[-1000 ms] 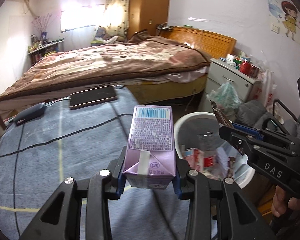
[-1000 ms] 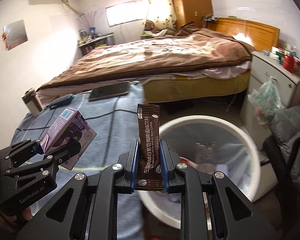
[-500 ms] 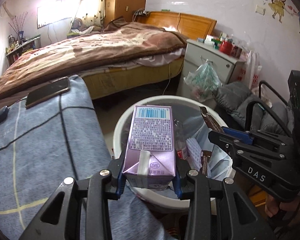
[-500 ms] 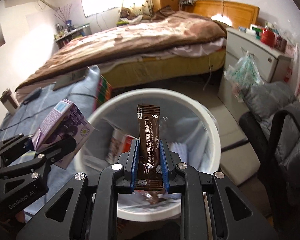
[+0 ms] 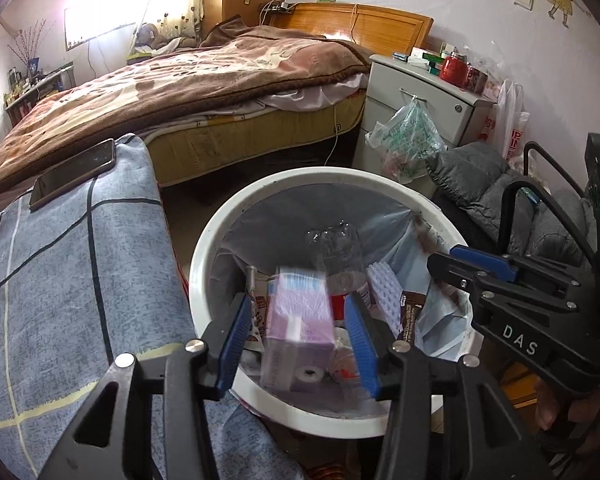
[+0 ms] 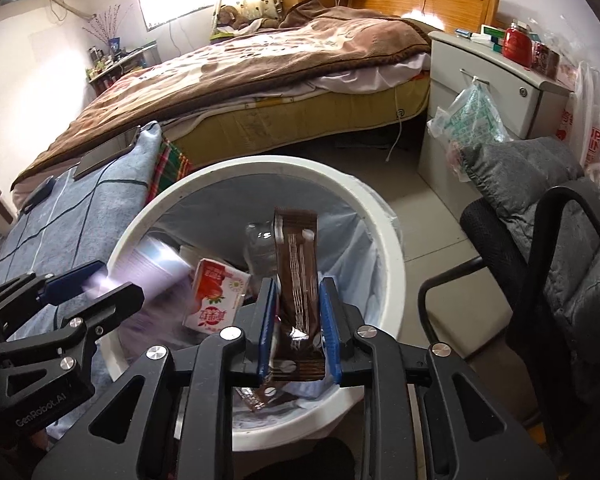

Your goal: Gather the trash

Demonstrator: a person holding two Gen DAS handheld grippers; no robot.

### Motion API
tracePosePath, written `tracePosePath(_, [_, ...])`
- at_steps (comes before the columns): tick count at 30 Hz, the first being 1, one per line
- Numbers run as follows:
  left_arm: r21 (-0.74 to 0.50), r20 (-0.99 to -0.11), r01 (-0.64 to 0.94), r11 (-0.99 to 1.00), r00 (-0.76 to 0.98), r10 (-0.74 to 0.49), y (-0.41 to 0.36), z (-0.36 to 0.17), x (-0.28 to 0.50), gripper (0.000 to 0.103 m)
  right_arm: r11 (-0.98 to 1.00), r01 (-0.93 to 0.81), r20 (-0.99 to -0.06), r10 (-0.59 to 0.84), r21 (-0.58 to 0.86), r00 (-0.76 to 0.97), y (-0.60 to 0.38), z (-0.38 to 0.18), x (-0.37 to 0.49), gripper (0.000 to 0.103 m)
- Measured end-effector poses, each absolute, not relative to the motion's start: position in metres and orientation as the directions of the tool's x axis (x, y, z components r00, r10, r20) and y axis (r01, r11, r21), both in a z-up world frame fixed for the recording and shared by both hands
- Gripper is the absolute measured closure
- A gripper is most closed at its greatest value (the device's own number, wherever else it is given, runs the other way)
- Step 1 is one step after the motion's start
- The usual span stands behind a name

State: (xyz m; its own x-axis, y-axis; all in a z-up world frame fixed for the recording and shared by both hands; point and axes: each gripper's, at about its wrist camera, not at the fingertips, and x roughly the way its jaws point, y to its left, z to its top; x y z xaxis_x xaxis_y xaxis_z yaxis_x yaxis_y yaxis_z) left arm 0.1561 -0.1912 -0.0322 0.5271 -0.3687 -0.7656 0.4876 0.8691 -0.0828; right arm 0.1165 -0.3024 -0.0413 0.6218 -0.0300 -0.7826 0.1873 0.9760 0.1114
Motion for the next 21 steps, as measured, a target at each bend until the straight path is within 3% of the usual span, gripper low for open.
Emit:
tracePosePath(2, [-0.069,-0.765,0.479,0.875,0.538,-0.355,-0.19,-0.032,0.156,0.052,0.975,0.192,-0.784,-0.029,0.116,0.62,-0.305,-0.042,0.117,0.064])
tracePosePath(4, [-0.069,-0.761,0.479,0.875,0.541,-0.356,-0.189,-0.03,0.155,0.051,0.972,0.198,-0.778,-0.026,0.127,0.627,-0.307,-0.041,0.116,0.062])
tracePosePath(21, [-0.032,-0.675,0.448,0.893,0.65,-0.35,-0.157,-0.003,0.109,0.044,0.97,0.195,-0.666,-0.051,0.144,0.744,-0.287,-0.012,0.072,0.061])
